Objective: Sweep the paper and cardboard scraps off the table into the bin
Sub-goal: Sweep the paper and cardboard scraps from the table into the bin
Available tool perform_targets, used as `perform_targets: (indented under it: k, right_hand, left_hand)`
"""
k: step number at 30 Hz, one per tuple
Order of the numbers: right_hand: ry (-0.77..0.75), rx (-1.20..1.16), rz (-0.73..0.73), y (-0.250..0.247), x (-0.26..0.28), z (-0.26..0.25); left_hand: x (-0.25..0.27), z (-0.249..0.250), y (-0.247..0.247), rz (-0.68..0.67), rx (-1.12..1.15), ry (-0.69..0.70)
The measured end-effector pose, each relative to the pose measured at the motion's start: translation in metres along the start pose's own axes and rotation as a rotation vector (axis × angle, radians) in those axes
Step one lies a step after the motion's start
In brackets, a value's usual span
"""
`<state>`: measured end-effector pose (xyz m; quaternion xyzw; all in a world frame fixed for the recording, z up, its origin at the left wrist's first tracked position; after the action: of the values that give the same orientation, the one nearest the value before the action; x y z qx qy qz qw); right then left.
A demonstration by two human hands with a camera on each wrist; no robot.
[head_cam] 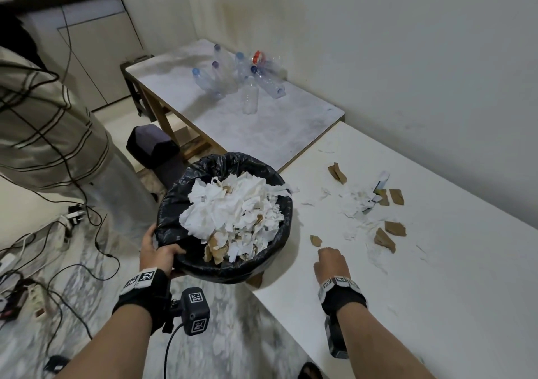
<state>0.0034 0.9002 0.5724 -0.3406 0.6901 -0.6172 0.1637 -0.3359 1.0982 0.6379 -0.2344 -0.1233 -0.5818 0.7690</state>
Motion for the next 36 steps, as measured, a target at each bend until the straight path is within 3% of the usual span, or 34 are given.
perform_targets:
  k: [3,6,12,16,18,20,24,26,31,36]
  right_hand:
    - [0.151,-0.151,0.061,-0.020,-0.001,0.014]
    - [0.275,-0.489,0.204,-0.057,-0.002,0.014]
    - [0.161,-0.957,0.265,-0.130,-0.006,-0.070]
    - [-0.004,-1.068,0.169,-0.155,0.011,-0.157]
    - [-0.095,-1.028,0.099,-0.155,0.022,-0.191]
    - [-0.138,-0.961,0.132,-0.157,0.027,-0.206]
    - [-0.015,-0.903,0.318,-0.150,0.027,-0.179]
    - [0.045,-0.780,0.313,-0.124,0.026,-0.155]
    - [-0.037,-0.272,-0.031,-0.024,0.039,-0.117]
    - [-0.097,-0.119,-0.210,0.036,0.050,-0.117]
  left_hand:
    - [0.001,0.002,-0.008,0.005,0.011,-0.004]
    - [0.001,0.003,-0.018,0.010,0.018,-0.004]
    - [0.003,0.009,-0.048,0.051,0.002,-0.015]
    - [0.005,0.017,-0.069,0.072,0.032,-0.024]
    - [0.005,0.020,-0.080,0.089,0.030,-0.016]
    - [0.003,0.021,-0.090,0.101,0.030,-0.005]
    - [-0.006,0.017,-0.110,0.120,0.017,-0.002]
    - [-0.011,0.012,-0.118,0.123,-0.003,0.001]
    - [-0.020,-0.005,-0.126,0.117,-0.025,-0.034]
    - [-0.031,-0.019,-0.127,0.111,-0.034,-0.045]
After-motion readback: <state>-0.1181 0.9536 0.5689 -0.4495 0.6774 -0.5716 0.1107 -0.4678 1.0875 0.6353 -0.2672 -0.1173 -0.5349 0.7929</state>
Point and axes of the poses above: each hand's wrist, its own x-axis away from the middle knuckle, its own y-axis out of the palm, z = x × y, the point moved 7 cm from there along -x, towards the middle knuckle, and after that the axes turned 14 degrees about z, right-handed, at the moved point
